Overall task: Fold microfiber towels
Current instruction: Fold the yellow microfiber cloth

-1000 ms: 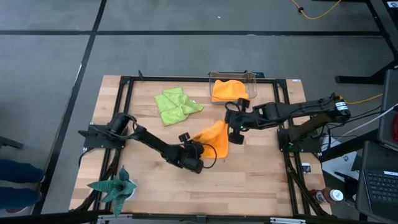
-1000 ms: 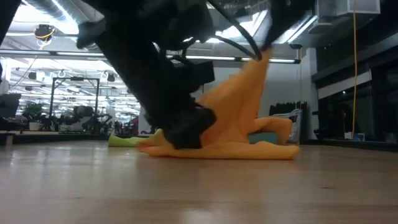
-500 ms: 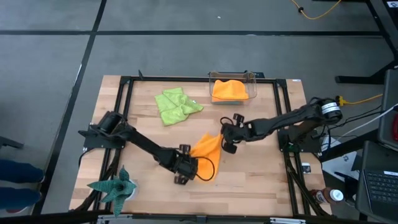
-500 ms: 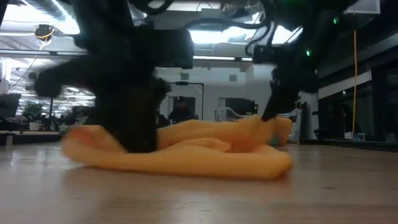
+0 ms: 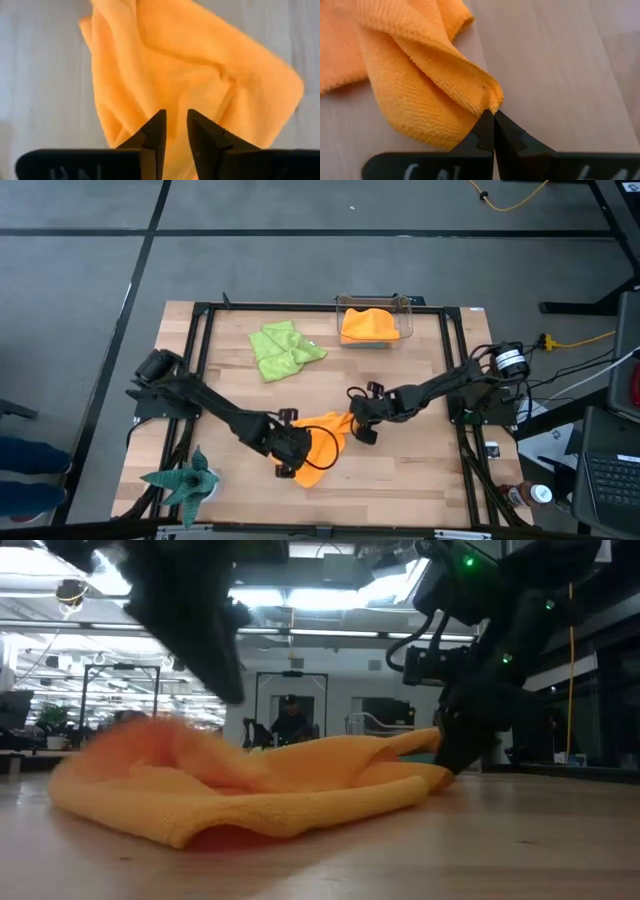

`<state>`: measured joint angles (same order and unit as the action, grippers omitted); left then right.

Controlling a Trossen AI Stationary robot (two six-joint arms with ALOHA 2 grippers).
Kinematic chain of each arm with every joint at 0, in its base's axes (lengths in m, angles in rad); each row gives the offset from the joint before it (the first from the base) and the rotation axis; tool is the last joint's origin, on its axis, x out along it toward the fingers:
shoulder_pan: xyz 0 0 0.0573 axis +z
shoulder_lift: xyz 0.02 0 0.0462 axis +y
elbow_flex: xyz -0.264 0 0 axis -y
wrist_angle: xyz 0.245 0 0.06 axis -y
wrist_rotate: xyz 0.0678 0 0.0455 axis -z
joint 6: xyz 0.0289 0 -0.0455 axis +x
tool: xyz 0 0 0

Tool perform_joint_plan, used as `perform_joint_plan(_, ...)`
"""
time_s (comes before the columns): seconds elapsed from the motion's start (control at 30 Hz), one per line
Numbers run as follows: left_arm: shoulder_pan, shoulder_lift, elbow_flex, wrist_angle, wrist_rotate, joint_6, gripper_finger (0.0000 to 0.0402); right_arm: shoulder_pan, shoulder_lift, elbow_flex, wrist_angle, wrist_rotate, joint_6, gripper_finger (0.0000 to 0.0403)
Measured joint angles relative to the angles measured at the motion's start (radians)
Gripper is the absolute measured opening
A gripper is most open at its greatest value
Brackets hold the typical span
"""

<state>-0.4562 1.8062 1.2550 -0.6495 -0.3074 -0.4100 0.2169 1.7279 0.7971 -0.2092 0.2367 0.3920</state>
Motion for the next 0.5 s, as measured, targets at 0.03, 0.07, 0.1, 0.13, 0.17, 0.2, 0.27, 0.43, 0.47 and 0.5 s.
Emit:
perform_joint_plan(0.03, 0.000, 0.004, -0.004, 0.005, 0.011, -0.015, 0.0076, 0.002, 0.000, 0.000, 0.011, 0.001, 0.000, 0.0001)
perform_joint_plan(0.07, 0.001, 0.011, -0.008, 0.004, 0.021, -0.022, 0.0081, 0.003, 0.001, 0.000, 0.025, 0.005, -0.002, 0.0001)
perform_joint_plan(0.1, -0.001, 0.017, -0.009, 0.009, 0.022, -0.022, 0.0088, 0.003, 0.002, -0.001, 0.035, 0.009, -0.003, 0.0001)
perform_joint_plan(0.13, -0.003, 0.017, -0.007, 0.031, 0.022, -0.023, 0.0095, 0.003, 0.002, -0.002, 0.038, 0.009, -0.004, 0.0001)
perform_joint_plan(0.17, -0.005, 0.020, -0.002, 0.045, 0.020, -0.023, 0.0103, 0.003, 0.001, -0.002, 0.040, 0.009, -0.004, 0.0001)
perform_joint_plan(0.2, -0.009, 0.024, -0.001, 0.049, 0.022, -0.026, 0.0111, 0.003, 0.001, -0.001, 0.039, 0.007, -0.004, 0.0001)
perform_joint_plan(0.27, -0.017, 0.042, -0.005, 0.061, 0.048, -0.030, 0.0128, 0.003, 0.001, 0.003, 0.036, 0.005, -0.004, 0.0002)
perform_joint_plan(0.43, -0.053, 0.079, 0.001, 0.240, 0.068, -0.023, 0.0157, 0.003, 0.002, 0.006, 0.033, 0.005, -0.005, 0.0002)
perform_joint_plan(0.47, -0.060, 0.097, 0.000, 0.247, 0.069, -0.025, 0.0160, 0.003, 0.002, 0.006, 0.034, 0.005, -0.005, 0.0002)
perform_joint_plan(0.5, -0.066, 0.113, -0.004, 0.245, 0.070, -0.026, 0.0162, 0.003, 0.002, 0.006, 0.034, 0.005, -0.005, 0.0002)
